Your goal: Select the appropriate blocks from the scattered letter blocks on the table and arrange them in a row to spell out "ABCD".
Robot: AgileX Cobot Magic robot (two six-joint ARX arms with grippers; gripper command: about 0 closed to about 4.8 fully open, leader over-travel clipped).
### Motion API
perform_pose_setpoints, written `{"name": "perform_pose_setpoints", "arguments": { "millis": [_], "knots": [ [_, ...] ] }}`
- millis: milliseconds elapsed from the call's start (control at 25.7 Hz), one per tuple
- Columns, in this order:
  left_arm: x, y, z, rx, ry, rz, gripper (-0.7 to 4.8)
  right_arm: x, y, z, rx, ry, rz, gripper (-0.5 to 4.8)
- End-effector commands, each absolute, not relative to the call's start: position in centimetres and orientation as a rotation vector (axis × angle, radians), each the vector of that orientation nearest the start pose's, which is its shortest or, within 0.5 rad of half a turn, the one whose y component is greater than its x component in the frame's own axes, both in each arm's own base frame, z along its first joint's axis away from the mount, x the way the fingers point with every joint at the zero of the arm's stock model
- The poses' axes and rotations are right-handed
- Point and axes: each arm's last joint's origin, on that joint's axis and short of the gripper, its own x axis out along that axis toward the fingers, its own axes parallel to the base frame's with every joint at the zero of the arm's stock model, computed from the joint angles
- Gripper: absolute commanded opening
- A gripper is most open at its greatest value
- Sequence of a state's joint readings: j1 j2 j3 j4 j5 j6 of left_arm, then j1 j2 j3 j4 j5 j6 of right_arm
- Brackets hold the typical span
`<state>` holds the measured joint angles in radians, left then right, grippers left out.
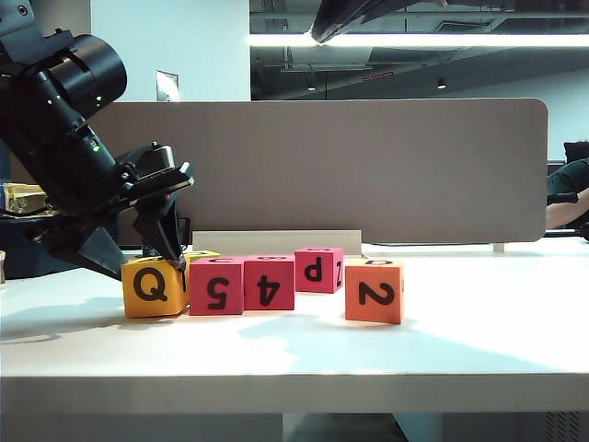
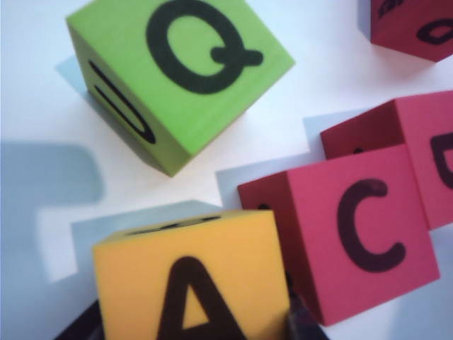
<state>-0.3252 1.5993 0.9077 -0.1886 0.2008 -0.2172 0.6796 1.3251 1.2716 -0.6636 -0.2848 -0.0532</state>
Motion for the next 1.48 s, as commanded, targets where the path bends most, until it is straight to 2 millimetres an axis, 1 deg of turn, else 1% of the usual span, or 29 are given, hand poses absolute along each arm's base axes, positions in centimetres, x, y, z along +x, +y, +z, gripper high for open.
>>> {"name": "perform_pose_setpoints", "arguments": {
  "millis": [39, 117, 234, 273, 546, 584, 623, 662, 935, 1091, 1286, 1364, 1403, 1442, 1481],
  "knots": [
    [29.87, -10.71, 18.59, -0.142, 0.916, -0.402, 2.79, 20.88, 17.97, 34.63, -0.192, 0.69, 0.948, -0.02],
    [29.87, -10.72, 18.59, -0.142, 0.915, -0.403, 2.9, 20.88, 17.97, 34.63, -0.192, 0.69, 0.948, -0.02],
    [29.89, -10.72, 18.61, -0.138, 0.912, -0.403, 3.43, 20.88, 17.97, 34.63, -0.192, 0.69, 0.947, -0.02],
    [29.89, -10.72, 18.61, -0.138, 0.911, -0.403, 3.5, 20.88, 17.97, 34.63, -0.192, 0.69, 0.948, -0.02],
    [29.96, -10.74, 18.67, -0.103, 0.894, -0.423, 3.54, 20.88, 17.97, 34.63, -0.192, 0.69, 0.948, -0.02],
    [29.99, -10.75, 18.7, -0.098, 0.89, -0.425, 3.6, 20.88, 17.97, 34.63, -0.192, 0.69, 0.947, -0.02],
    [30.02, -10.75, 18.73, -0.098, 0.886, -0.425, 3.82, 20.88, 17.97, 34.63, -0.192, 0.69, 0.947, -0.02],
    [30.02, -10.75, 18.74, -0.098, 0.884, -0.426, 3.84, 20.88, 17.97, 34.63, -0.192, 0.69, 0.947, -0.02],
    [30.13, -10.8, 19.18, -0.084, 0.9, -0.43, 3.86, 20.88, 17.97, 34.63, -0.192, 0.69, 0.947, -0.02],
    [29.83, -10.63, 18.88, -0.071, 0.945, -0.405, 3.86, 20.88, 17.97, 34.62, -0.193, 0.691, 0.947, -0.02],
    [29.8, -10.52, 18.82, -0.037, 0.945, -0.384, 3.92, 20.87, 17.96, 34.63, -0.192, 0.69, 0.947, -0.02],
    [29.78, -10.46, 18.78, -0.021, 0.947, -0.369, 4.27, 20.88, 17.97, 34.62, -0.193, 0.691, 0.947, -0.02],
    [29.77, -10.44, 18.77, -0.016, 0.947, -0.367, 4.68, 20.88, 17.97, 34.62, -0.193, 0.691, 0.947, -0.02],
    [29.78, -10.42, 18.77, -0.008, 0.945, -0.361, 4.79, 20.87, 17.96, 34.63, -0.192, 0.69, 0.947, -0.02],
    [29.79, -10.39, 18.76, -0.001, 0.943, -0.35, 4.79, 20.88, 17.97, 34.62, -0.193, 0.691, 0.947, -0.02]
  ]
}}
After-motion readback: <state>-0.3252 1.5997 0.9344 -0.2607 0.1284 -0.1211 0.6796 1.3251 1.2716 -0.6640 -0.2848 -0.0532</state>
